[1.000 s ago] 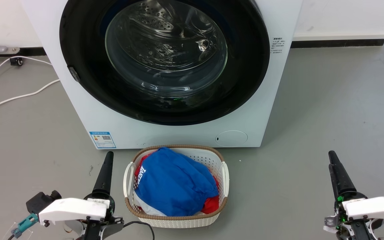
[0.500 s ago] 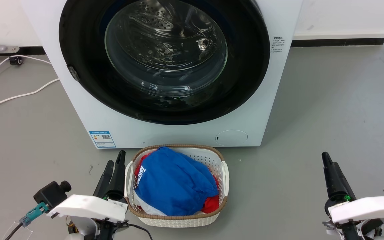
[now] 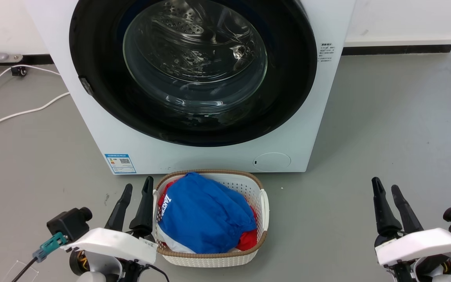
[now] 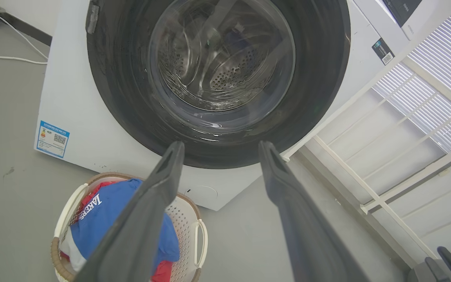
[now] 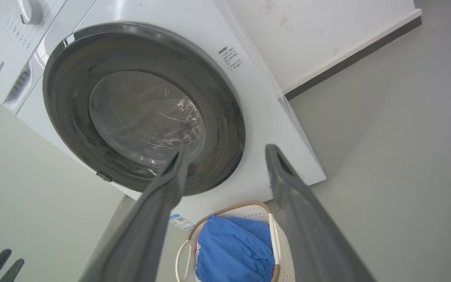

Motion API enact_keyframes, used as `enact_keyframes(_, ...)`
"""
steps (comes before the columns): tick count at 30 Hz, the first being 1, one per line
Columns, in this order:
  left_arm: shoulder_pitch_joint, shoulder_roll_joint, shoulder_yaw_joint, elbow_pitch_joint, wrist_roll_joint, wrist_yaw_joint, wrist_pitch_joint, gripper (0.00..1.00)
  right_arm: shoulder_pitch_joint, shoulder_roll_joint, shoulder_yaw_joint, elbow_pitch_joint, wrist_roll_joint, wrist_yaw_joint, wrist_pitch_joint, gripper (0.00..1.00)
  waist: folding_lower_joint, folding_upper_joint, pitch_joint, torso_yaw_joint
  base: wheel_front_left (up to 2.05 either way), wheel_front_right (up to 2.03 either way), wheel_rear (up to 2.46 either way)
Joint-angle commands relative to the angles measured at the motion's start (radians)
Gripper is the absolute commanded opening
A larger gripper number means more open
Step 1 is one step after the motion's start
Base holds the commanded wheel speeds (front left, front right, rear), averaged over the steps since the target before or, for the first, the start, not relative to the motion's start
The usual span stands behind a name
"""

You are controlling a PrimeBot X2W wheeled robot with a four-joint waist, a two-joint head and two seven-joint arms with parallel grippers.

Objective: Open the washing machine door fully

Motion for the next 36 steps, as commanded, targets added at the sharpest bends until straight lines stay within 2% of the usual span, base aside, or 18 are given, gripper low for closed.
enact_keyframes(1, -0.024, 0.012, -0.005, -0.012, 0.034, -0.001, -0.011, 1.00, 0.000, 0.001, 0.003, -0.017, -0.038, 0.001, -0.005, 1.00, -0.0001, 0.0000, -0.001, 0.000, 0.00, 0.00, 0.00)
enact_keyframes(13, -0.025, 0.036, -0.033, -0.010, 0.194, 0.019, -0.045, 1.00, 0.016, 0.002, 0.009, -0.047, -0.215, 0.002, -0.004, 1.00, -0.0001, 0.0000, -0.001, -0.001, 0.00, 0.00, 0.00)
enact_keyframes(36, -0.027, 0.053, -0.070, 0.023, 0.416, 0.045, -0.102, 1.00, 0.043, 0.005, 0.024, -0.087, -0.459, 0.002, -0.018, 1.00, -0.0001, 0.0000, -0.003, -0.003, 0.00, 0.00, 0.00)
